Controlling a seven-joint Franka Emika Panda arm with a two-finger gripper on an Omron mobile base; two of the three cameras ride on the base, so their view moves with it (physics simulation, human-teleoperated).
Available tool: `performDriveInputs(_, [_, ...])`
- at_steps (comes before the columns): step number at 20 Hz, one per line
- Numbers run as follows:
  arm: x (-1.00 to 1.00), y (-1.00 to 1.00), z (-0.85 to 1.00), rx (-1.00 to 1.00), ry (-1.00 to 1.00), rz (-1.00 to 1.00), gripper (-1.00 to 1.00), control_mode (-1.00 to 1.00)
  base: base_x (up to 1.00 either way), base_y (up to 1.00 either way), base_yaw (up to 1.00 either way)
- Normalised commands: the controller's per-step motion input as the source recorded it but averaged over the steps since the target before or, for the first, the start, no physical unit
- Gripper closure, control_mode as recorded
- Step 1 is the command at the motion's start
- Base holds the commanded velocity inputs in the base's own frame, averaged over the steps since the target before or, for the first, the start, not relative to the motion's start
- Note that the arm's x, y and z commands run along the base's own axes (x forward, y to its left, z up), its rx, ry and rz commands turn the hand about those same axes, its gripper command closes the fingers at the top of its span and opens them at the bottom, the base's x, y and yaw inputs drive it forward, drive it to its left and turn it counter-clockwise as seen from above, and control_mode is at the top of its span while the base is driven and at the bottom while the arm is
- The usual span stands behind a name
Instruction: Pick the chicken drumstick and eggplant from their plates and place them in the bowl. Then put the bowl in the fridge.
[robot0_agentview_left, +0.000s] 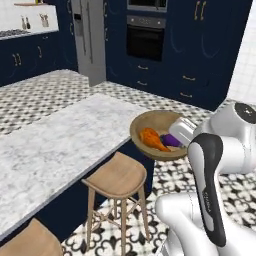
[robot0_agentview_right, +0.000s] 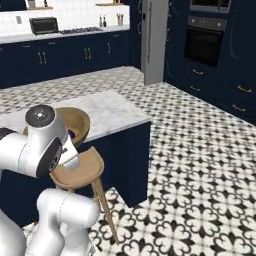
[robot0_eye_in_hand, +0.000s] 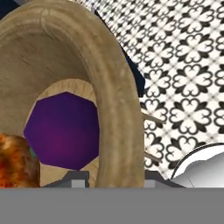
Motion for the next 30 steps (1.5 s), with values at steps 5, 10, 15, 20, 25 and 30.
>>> performDriveInputs(5, [0.00, 0.00, 0.00, 0.00, 0.00, 0.00, 1.00, 1.00, 0.49, -1.00, -0.26])
performDriveInputs(10, [0.00, 0.00, 0.00, 0.00, 0.00, 0.00, 1.00, 1.00, 0.77, -1.00, -0.38])
performDriveInputs(15, [0.00, 0.00, 0.00, 0.00, 0.00, 0.00, 1.00, 1.00, 1.00, -0.71, -0.39])
performDriveInputs(20, [0.00, 0.00, 0.00, 0.00, 0.00, 0.00, 1.00, 1.00, 1.00, -0.66, -0.32])
performDriveInputs(25, [0.00, 0.00, 0.00, 0.00, 0.00, 0.00, 1.00, 1.00, 1.00, -0.05, -0.05])
performDriveInputs(30, [0.00, 0.00, 0.00, 0.00, 0.00, 0.00, 1.00, 1.00, 1.00, -0.37, 0.08])
